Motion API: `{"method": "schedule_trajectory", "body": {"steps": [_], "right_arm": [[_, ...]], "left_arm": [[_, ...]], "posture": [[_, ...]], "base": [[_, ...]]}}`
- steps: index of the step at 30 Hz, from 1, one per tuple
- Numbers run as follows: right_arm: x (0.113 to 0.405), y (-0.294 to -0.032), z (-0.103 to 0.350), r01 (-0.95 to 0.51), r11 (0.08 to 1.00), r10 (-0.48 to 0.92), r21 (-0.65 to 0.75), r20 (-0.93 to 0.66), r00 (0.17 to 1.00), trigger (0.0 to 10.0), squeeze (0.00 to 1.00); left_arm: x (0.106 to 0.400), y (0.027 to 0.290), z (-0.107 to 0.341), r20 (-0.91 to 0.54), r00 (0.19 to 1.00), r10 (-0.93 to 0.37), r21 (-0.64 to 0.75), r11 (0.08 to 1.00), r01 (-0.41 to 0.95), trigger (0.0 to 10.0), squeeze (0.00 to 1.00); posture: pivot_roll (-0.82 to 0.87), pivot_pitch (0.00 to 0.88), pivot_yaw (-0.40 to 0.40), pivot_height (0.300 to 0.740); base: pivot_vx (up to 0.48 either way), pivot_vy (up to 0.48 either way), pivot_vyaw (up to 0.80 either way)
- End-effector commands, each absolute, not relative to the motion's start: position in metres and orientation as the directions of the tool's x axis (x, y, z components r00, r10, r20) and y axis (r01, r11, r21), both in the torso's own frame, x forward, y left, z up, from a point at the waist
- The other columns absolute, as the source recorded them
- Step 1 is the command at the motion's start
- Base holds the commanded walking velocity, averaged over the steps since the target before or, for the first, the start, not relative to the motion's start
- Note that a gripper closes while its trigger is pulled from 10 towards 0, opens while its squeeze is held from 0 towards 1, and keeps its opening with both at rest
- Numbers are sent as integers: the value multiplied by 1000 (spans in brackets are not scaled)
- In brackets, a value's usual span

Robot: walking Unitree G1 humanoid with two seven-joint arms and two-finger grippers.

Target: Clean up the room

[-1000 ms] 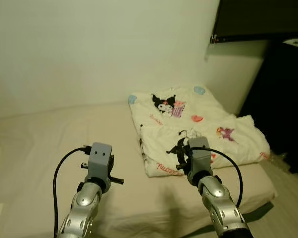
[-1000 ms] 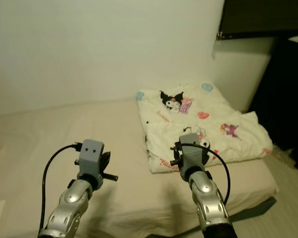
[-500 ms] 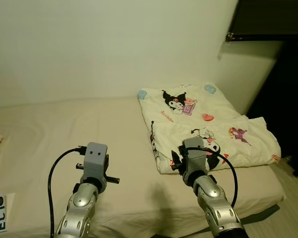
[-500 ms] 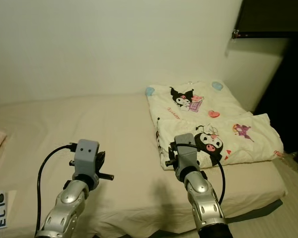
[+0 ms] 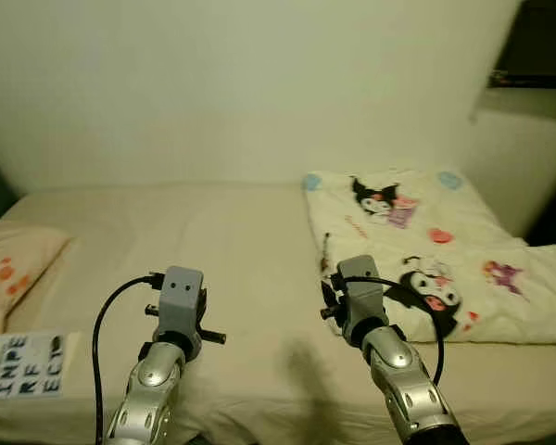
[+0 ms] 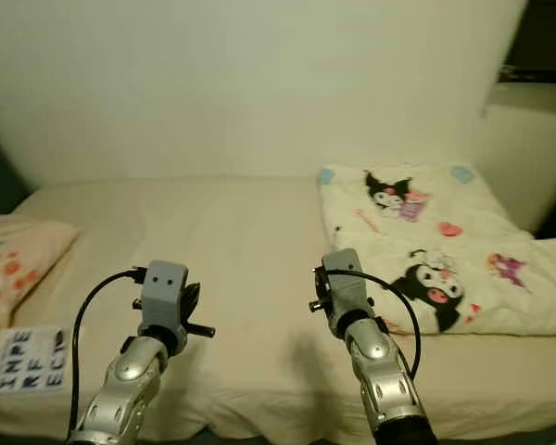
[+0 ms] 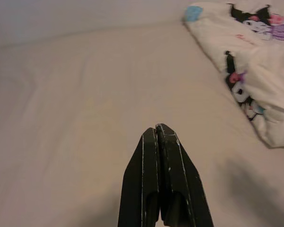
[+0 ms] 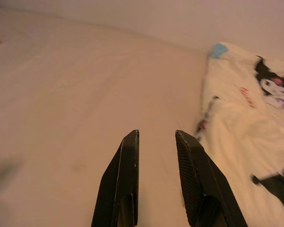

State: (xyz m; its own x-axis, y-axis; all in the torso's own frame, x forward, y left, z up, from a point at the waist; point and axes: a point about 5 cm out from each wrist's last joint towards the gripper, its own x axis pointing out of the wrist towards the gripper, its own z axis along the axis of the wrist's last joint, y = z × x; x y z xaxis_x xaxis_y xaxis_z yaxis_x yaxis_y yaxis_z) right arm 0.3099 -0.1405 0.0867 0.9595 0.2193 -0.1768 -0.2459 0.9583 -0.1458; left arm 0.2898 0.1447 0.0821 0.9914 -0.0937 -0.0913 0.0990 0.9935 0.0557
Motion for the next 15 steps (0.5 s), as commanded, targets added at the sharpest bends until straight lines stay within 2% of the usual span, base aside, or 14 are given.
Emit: {"method": "schedule_trajectory", "body": {"steps": [1,15], "right_arm": [[310,-139,90,-248,958,224,-142,-161,961,10000,0],[311,-140,90,-242,959,218,-149,-156,963,10000,0]], "left_arm": [[288,147,81,-100,990,-94,63,993,101,10000,0],[289,147,80,-108,989,-96,69,992,104,10000,0]], "posture": [[-92,42,-12,723],[-96,28,-11,723]], "base": [[0,0,800],[0,0,800]]}}
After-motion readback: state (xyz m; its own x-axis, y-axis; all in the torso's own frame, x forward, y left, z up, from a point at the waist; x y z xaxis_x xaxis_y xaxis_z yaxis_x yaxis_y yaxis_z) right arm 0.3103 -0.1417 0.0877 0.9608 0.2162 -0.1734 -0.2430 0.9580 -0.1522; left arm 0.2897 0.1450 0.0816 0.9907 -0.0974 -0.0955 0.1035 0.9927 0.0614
